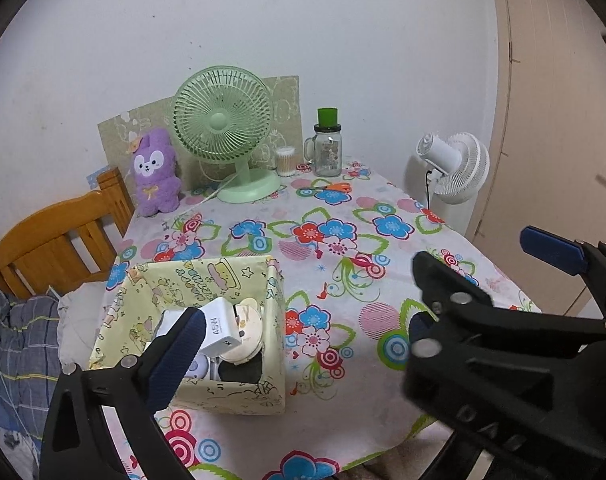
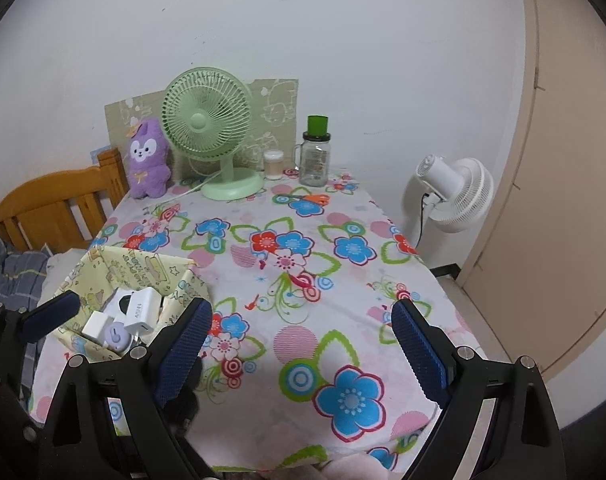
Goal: Organize rigid objects
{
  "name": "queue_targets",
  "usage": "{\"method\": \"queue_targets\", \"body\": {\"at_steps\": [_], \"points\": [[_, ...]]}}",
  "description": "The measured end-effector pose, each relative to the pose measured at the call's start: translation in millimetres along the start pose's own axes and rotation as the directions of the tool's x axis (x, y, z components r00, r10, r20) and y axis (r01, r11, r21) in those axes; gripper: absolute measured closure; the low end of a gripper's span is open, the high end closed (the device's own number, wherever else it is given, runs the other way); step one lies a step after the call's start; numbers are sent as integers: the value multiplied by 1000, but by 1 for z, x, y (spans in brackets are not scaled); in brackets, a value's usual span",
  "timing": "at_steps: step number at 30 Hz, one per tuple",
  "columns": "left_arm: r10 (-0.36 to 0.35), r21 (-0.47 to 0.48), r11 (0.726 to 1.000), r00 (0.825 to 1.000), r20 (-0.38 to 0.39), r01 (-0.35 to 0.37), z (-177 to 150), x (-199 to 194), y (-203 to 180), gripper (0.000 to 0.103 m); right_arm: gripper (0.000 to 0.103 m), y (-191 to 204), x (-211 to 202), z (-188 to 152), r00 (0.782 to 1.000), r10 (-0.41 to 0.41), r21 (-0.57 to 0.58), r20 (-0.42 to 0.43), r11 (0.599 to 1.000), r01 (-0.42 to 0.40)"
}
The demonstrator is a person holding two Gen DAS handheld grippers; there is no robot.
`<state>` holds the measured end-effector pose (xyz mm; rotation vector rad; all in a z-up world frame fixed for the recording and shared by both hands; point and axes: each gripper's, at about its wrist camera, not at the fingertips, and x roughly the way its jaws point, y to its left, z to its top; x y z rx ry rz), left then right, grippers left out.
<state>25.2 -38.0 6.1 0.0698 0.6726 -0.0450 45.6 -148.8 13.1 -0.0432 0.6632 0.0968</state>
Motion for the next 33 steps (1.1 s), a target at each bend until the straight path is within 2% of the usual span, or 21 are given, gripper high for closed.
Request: {"method": "queue_targets", "body": {"at_steps": [18,33], "points": [[50,-76,996,998,35,-47,-4,-11,30,0,10,-24,-22,-8,998,-28,72,63,997,23],[32,-74,997,996,78,-27,-8,-22,35,0,6,-31,-31,-18,995,-40,99,93,995,31]]}}
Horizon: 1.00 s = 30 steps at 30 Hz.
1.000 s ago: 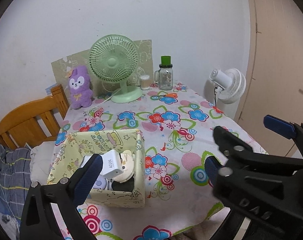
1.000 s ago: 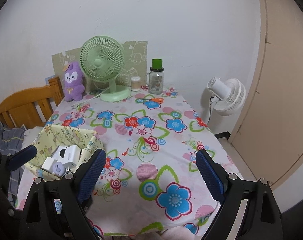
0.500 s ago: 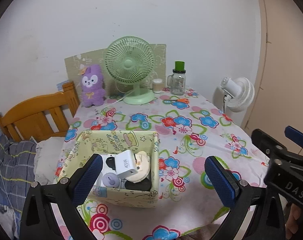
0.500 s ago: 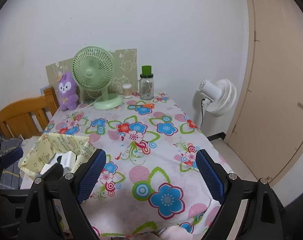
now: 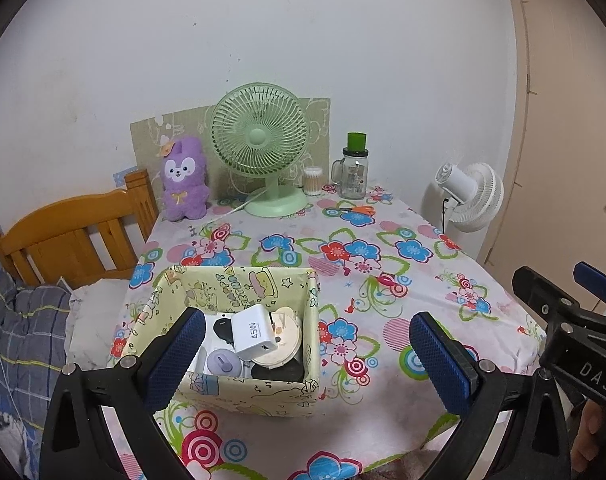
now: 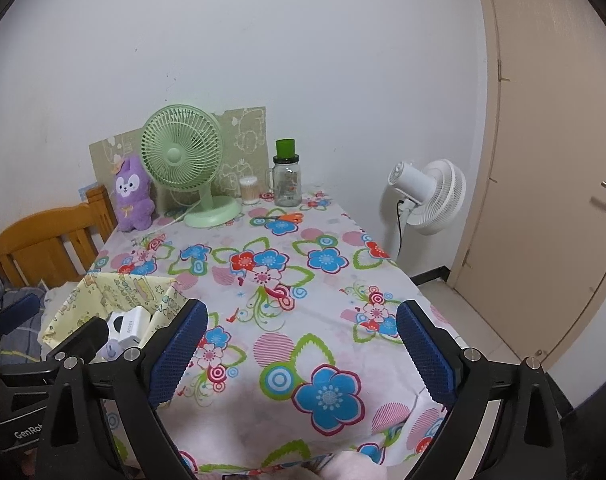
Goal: Organize rigid objects
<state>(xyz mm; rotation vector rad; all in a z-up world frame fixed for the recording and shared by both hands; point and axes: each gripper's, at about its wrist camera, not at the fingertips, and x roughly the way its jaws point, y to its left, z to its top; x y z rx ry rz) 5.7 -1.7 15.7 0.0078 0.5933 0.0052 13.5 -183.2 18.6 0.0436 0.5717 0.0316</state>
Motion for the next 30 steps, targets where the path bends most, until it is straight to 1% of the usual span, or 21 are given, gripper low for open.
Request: {"method": "queue_targets", "body": {"at_steps": [30], "points": [[6,5,1000,1000,20,-6,0,-8,0,0,5,2,-6,-2,1000,-1,-7,10,1000,1]]}}
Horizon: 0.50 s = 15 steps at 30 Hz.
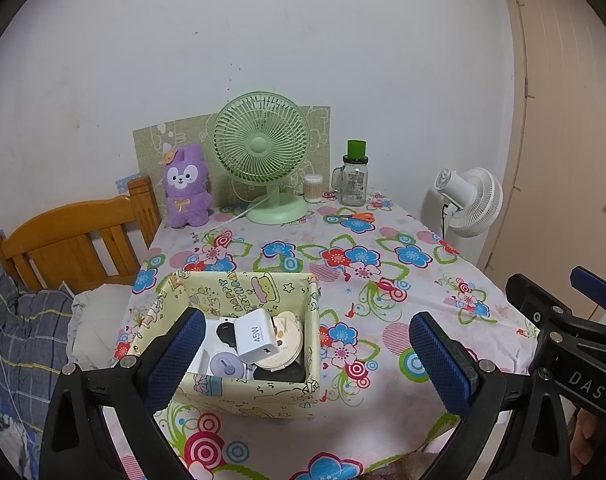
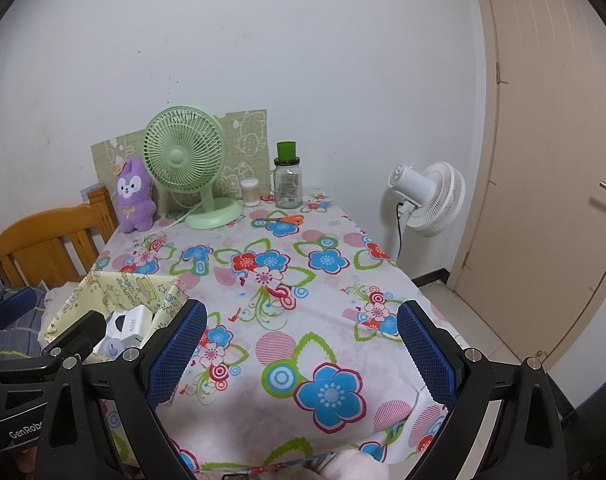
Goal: Organize rigid objects
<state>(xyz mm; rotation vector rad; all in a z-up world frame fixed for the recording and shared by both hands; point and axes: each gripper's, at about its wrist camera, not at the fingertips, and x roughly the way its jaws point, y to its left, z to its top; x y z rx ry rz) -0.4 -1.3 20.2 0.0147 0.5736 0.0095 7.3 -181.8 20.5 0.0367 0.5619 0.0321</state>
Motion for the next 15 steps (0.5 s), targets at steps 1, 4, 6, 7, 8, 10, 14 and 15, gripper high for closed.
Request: {"method": "queue_targets", "body": {"at_steps": [1,4,6,7,8,10,14,15], "points": [[2,-1,1000,1000,-1,-2,0,0,-1,0,5,0,0,0,1000,0,0,0,1000,0],[4,-2,1000,1000,1,-4,1,0,-1,0,5,0,0,0,1000,1,0,-2,1000,-1],[3,-1,1000,1000,-2,-3,0,0,0,0,5,1,1,0,1000,1,0,-2,1000,-1],[3,-1,1000,1000,-1,-3,0,0,0,0,5,1,1,0,1000,0,-1,-3,1000,0],[3,0,1000,1000,1,-3,0,0,-1,0,5,1,0,0,1000,0,-1,-3,1000,0],[4,0,1000,1000,-1,-4,0,0,-1,0,5,1,1,0,1000,0,0,-3,1000,0],[5,-1,1000,1000,0,-5,0,0,0,0,5,1,2,0,1000,-2,0,-4,1000,2],[5,-2,1000,1000,0,-5,0,0,0,0,5,2,2,0,1000,-2,0,-4,1000,2]]}}
